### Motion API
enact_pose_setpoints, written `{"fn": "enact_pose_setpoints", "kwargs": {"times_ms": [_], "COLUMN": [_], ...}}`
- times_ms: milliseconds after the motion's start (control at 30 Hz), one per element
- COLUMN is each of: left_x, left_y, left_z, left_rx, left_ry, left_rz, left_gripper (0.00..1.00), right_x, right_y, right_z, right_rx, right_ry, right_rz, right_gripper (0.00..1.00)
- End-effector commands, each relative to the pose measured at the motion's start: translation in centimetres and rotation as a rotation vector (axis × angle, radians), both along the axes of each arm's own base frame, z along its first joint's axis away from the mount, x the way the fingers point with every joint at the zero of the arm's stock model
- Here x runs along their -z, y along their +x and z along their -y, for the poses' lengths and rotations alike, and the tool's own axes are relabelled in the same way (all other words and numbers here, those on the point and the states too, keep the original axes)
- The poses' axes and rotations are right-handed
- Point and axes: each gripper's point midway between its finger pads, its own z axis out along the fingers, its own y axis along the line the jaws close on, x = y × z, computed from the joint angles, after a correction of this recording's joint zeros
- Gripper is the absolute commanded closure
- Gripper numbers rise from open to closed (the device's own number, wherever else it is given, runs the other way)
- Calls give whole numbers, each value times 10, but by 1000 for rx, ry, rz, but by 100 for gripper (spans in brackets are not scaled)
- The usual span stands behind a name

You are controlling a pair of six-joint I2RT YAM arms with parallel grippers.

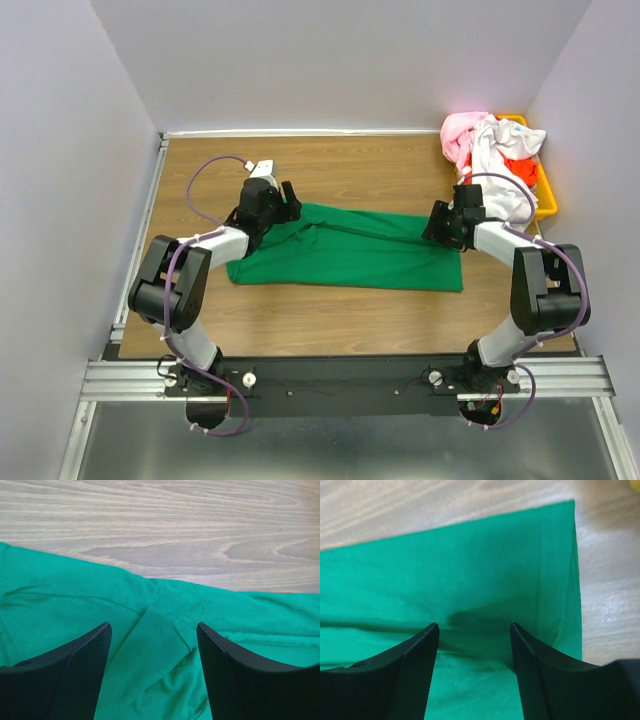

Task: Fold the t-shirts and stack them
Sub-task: Fold the tshirt

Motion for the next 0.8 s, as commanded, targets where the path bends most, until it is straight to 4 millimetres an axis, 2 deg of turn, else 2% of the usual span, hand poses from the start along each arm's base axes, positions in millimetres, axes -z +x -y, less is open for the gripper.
{"fn": "enact_pose_setpoints", "kwargs": {"times_ms": [0, 267, 533, 767], "left_x": [2, 15, 31, 43], "left_y": [5, -2, -10, -34], "left_z": [17, 41, 47, 52], "left_rx": [63, 109, 109, 107], "left_ry": [-31, -54, -47, -46], "left_rz": [12, -13, -48, -82], "left_gripper": [23, 23, 23, 24], "right_x": [-4, -8, -6, -4], "right_y": [-6, -11, -10, -11], "right_z": [-6, -7, -7, -6], "right_rx": [-15, -18, -20, -20], "right_ry": [26, 28, 26, 26], "right_rz": [16, 29, 23, 17], "right_gripper": [34, 34, 34, 34]}}
